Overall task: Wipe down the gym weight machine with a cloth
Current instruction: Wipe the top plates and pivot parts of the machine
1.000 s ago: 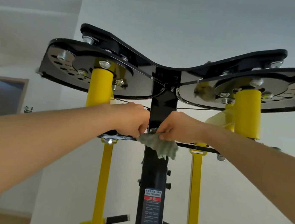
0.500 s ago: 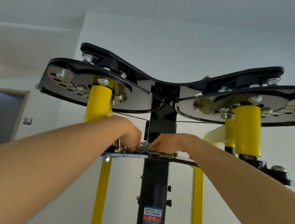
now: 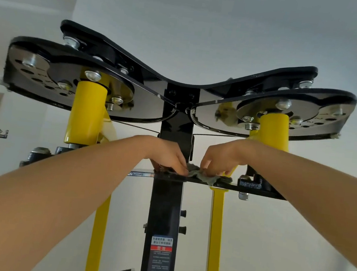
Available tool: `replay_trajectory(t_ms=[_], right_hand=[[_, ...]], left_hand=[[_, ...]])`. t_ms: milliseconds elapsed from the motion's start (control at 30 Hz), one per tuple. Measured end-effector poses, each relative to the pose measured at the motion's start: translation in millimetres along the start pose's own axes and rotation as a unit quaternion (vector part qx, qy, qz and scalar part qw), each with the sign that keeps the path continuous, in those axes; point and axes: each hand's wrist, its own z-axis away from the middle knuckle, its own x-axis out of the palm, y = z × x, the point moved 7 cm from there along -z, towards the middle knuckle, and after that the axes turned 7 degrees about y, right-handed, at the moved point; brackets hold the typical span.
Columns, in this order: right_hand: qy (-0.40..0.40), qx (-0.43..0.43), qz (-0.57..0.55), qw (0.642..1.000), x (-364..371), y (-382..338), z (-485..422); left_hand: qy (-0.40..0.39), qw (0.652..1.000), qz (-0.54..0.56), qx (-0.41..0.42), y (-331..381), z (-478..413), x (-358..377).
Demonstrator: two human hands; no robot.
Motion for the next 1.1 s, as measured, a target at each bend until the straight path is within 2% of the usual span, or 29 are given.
replay_trajectory(t_ms=[233, 367, 433, 633, 767, 833, 1000, 1100], right_hand=[[-0.017, -0.03, 0.03, 0.999, -8.4, 0.8, 32.7], [-0.055, -0.057, -0.025, 0.997, -2.9, -10.4, 36.9], [-0.05, -0.082, -0.056, 0.994, -0.7, -18.0, 38.4], [0.099, -0.173, -0.031, 0.979, 12.7, -47.8, 32.3], [0.256, -0.226, -0.012, 0.94, 18.9, -76.4, 37.8], [0.298, -0.239, -0.037, 0.924, 21.3, -83.9, 47.3], [0.305, -0.238, -0.106, 0.916, 47.0, -78.6, 73.9], [0.277, -0.223, -0.193, 0.914, 76.5, -65.1, 89.9]], left_hand=[[-0.028, 0.999, -0.007, 0.042, 15.4, 16.7, 0.9], [-0.042, 0.997, -0.032, 0.061, 14.3, 32.8, -5.4], [-0.041, 0.996, -0.045, 0.067, 10.7, 44.0, -10.3], [0.045, 0.982, -0.157, 0.09, -12.4, 77.8, -28.1], [0.149, 0.956, -0.227, 0.113, -10.6, 103.8, -30.6], [0.192, 0.947, -0.229, 0.121, -5.3, 120.0, -27.1], [0.228, 0.951, -0.146, 0.148, 0.3, 158.8, 2.9], [0.222, 0.966, -0.072, 0.116, -17.3, 168.9, 40.3]])
